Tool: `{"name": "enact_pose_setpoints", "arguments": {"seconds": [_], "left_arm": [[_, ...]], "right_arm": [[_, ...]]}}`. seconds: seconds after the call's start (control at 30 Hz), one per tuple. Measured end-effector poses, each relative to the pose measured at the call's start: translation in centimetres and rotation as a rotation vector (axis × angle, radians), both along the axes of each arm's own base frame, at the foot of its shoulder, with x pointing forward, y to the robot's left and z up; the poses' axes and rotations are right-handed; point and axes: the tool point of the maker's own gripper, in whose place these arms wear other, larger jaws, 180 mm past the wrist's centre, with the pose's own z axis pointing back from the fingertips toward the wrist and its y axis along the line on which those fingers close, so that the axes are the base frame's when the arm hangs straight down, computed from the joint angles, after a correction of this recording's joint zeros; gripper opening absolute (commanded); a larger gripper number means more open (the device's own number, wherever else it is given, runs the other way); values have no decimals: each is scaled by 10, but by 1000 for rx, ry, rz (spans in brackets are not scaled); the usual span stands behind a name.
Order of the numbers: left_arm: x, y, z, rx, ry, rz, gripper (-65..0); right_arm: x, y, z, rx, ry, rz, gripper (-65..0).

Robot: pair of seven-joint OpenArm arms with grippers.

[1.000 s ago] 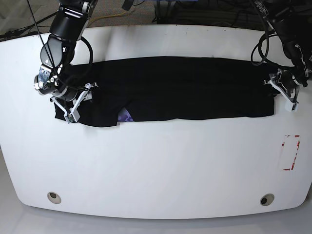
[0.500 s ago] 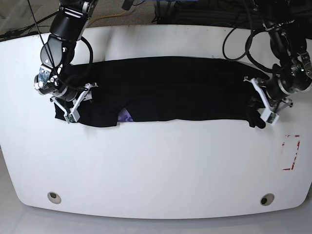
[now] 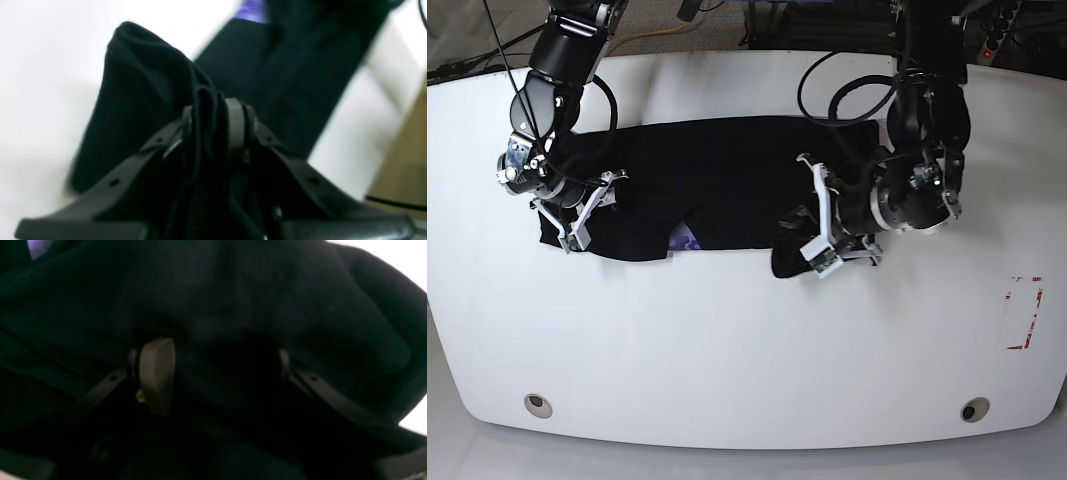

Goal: Fold the T-shirt properly
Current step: 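Grasp the strip's end with the left gripper and fold it toward the right gripper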

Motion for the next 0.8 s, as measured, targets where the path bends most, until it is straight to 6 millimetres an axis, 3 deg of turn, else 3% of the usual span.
{"name": "enact_pose_setpoints", "arguments": {"seconds": [0.1,0.3,0.37,0.5,0.57,0.67,0.8], "left_arm": [[-7,-16,-11,-2,42,-46,-543],[-12,-27,-24,20,83,-99,-525],[-14,-30,-29,25,100,-110,-443],[-20,-41,-34,29,116,-146,-185],[-22,-52,-29,23,107,-168,-150],[-22,-66,-7,-37,94,-131,-150],[-24,-81,42,-121,-26,-150,-151]], "right_arm": [[1,4,0,6,0,1,-293],[4,12,-1,22,-6,-2,-293],[4,13,-1,23,-5,-1,-293],[5,20,-1,39,-11,-1,-293],[5,24,-1,49,-14,1,-293],[5,25,0,55,-18,2,-293],[2,22,5,11,-11,11,-289]]}}
